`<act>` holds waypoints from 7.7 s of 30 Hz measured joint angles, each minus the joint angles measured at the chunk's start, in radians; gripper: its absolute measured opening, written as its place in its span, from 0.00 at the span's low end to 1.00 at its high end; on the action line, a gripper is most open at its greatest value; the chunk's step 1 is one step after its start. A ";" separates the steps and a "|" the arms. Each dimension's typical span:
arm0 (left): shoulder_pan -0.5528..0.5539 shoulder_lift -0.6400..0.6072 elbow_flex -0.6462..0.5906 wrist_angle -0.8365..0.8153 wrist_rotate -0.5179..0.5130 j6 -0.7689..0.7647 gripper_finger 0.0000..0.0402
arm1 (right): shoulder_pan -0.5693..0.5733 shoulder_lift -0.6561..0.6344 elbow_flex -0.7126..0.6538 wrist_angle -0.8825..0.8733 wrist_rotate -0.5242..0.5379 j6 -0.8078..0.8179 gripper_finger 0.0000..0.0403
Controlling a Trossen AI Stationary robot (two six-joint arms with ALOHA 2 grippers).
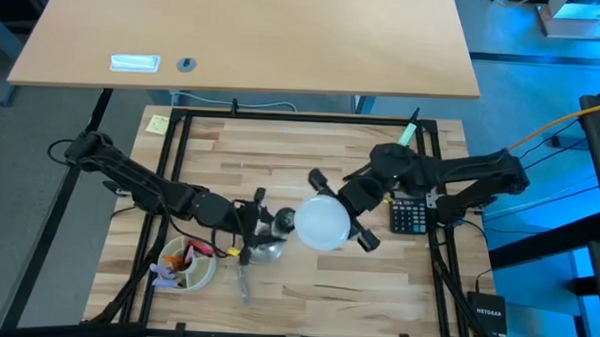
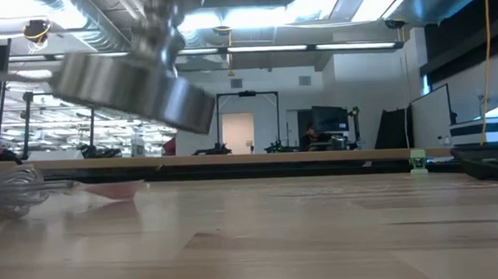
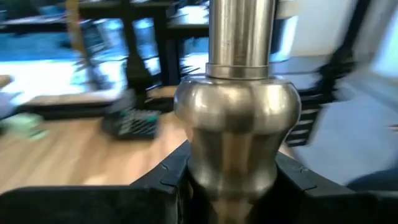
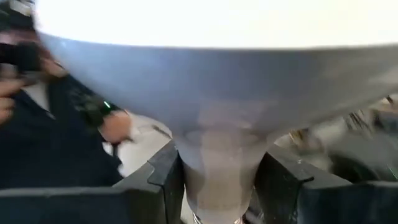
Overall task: Screw lightbulb
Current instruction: Remove the white lightbulb from the silver lamp, then return to Home Position
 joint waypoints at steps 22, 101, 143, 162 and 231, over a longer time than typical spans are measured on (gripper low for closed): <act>0.285 0.111 -0.158 0.380 -0.022 0.183 0.30 | 0.144 -0.084 -0.172 -0.416 0.611 -0.046 0.38; 0.269 -0.146 -0.157 -0.313 0.066 -0.215 0.65 | -0.178 0.304 -0.456 -0.858 0.740 0.109 0.58; 0.313 -0.628 -0.517 0.020 -0.001 -0.044 0.65 | -0.066 -0.920 -1.090 -0.126 0.784 0.173 0.25; 0.315 -0.786 -0.699 0.085 0.000 -0.046 0.65 | -0.066 -1.016 -1.213 0.073 0.811 0.157 0.24; 0.361 -1.322 -0.875 -0.257 0.202 -0.006 0.65 | -0.066 -1.456 -1.503 -0.063 0.592 0.101 0.24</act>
